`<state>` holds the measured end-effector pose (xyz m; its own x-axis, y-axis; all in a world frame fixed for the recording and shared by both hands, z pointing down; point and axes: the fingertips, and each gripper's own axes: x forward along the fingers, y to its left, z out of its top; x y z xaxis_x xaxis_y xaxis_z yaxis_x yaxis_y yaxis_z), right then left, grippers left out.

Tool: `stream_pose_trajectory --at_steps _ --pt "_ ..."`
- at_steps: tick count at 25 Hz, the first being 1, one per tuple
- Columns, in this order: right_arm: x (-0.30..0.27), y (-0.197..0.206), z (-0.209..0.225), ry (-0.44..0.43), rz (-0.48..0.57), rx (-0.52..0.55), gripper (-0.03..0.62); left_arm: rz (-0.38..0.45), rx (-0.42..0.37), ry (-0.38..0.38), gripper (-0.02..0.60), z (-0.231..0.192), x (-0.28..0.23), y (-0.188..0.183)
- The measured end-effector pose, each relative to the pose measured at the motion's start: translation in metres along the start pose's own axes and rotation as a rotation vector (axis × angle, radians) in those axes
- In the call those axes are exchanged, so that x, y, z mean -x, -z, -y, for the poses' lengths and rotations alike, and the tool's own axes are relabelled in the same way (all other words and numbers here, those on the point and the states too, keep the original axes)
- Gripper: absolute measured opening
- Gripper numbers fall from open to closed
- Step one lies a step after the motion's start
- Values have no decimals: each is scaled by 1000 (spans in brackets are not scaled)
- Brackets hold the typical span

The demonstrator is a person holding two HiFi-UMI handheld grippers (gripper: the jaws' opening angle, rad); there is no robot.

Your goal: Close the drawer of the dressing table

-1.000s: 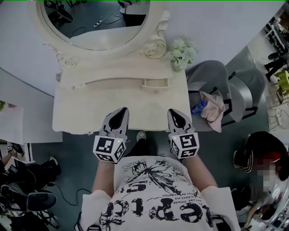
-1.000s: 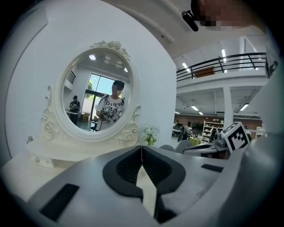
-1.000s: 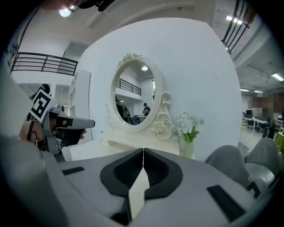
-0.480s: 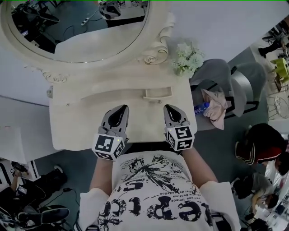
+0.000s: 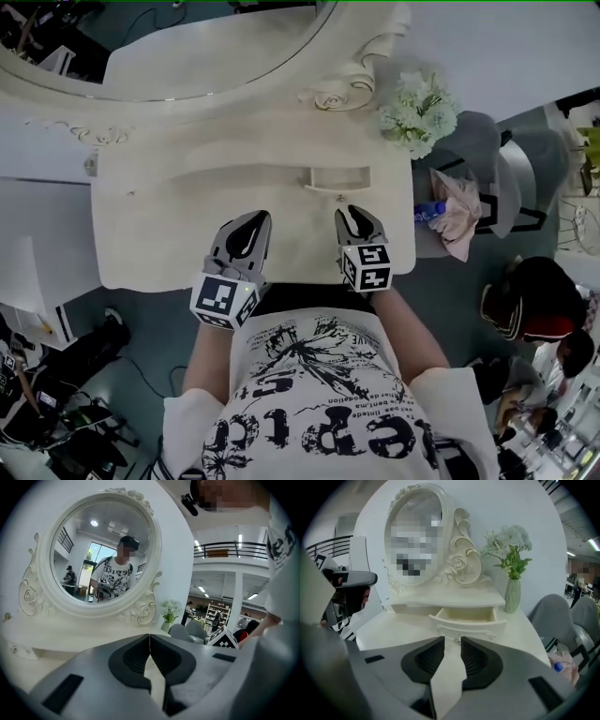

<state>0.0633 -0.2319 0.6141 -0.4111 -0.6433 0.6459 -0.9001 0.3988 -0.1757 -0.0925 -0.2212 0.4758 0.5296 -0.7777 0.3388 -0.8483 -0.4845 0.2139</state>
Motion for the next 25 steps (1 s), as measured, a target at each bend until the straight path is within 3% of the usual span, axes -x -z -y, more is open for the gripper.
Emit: stream_pose_trajectory --at_steps 13,25 --pt "-40 11 13 26 -63 -69 120 -36 34 -36 20 -16 -14 20" --pt "-46 2 18 41 -53 -96 109 -43 17 -3 20 -18 -24 16"
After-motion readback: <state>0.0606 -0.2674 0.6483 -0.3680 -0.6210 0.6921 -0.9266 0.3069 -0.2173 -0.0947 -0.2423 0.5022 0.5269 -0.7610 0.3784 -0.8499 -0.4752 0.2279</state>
